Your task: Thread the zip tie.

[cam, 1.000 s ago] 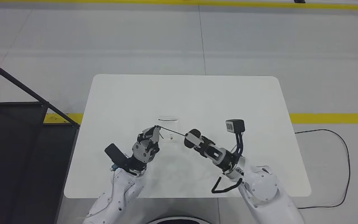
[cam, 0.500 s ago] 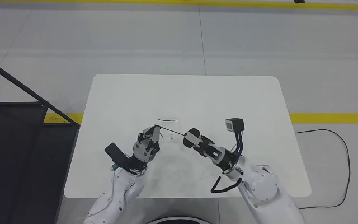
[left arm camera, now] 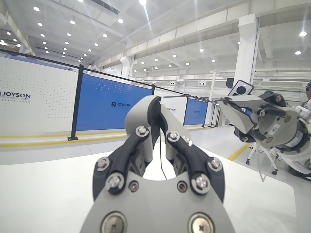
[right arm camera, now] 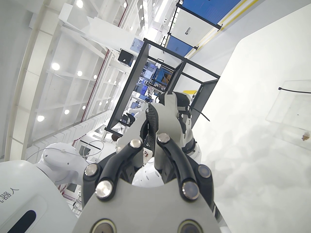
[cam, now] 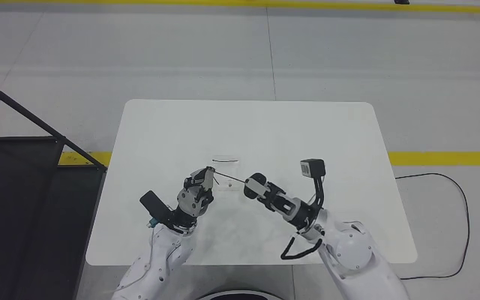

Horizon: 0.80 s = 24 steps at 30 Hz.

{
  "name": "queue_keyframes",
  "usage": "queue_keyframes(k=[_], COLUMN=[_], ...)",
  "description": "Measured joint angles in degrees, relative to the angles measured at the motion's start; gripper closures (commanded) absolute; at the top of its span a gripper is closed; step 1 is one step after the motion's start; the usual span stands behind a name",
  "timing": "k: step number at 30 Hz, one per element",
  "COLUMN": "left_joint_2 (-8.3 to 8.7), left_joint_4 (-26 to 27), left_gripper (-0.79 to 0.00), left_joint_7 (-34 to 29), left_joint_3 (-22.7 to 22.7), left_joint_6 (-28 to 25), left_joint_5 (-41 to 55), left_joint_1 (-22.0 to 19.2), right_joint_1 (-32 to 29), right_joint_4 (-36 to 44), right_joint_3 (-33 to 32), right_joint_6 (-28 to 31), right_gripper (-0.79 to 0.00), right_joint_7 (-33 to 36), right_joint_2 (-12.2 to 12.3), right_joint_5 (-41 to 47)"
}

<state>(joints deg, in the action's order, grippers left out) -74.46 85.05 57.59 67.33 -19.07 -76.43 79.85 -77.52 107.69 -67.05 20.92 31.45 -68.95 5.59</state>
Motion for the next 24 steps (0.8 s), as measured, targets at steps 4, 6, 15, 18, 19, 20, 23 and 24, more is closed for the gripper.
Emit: queue_keyframes(k=[4,6,15,18,19,20,23,24], left_joint_2=[0.0,0.0,0.0,0.0,0.0,0.0,0.0,0.0], left_joint_4=[0.0,0.0,0.0,0.0,0.0,0.0,0.0,0.0], left_gripper=[0.0,0.0,0.0,0.0,0.0,0.0,0.0,0.0], left_joint_7=[0.0,0.0,0.0,0.0,0.0,0.0,0.0,0.0], left_joint_3=[0.0,0.0,0.0,0.0,0.0,0.0,0.0,0.0], left_joint_6=[0.0,0.0,0.0,0.0,0.0,0.0,0.0,0.0], left_joint_5=[0.0,0.0,0.0,0.0,0.0,0.0,0.0,0.0], left_joint_1=[0.0,0.0,0.0,0.0,0.0,0.0,0.0,0.0], right_joint_1=[-0.21,-0.28,-0.27,-0.19,-0.16,-0.11,0.04,0.09], right_joint_4=[0.16,0.19,-0.09,-0.24,-0.27,-0.32,-0.43,-0.45], right_joint_3=[-0.13,-0.16,-0.22,-0.22,-0.22,-0.21,-0.17,-0.17], right_joint_6=[-0.07,-0.09,-0.05,-0.04,-0.03,-0.03,-0.16,-0.2], right_gripper=[0.0,0.0,0.0,0.0,0.0,0.0,0.0,0.0], right_joint_7=[0.18,0.19,0.06,-0.04,-0.07,-0.08,-0.04,-0.02], right_joint_2=[0.06,0.08,0.1,0.09,0.08,0.08,0.08,0.07], right_joint_5=[-0.36,-0.38,0.32,0.52,0.54,0.56,0.7,0.73])
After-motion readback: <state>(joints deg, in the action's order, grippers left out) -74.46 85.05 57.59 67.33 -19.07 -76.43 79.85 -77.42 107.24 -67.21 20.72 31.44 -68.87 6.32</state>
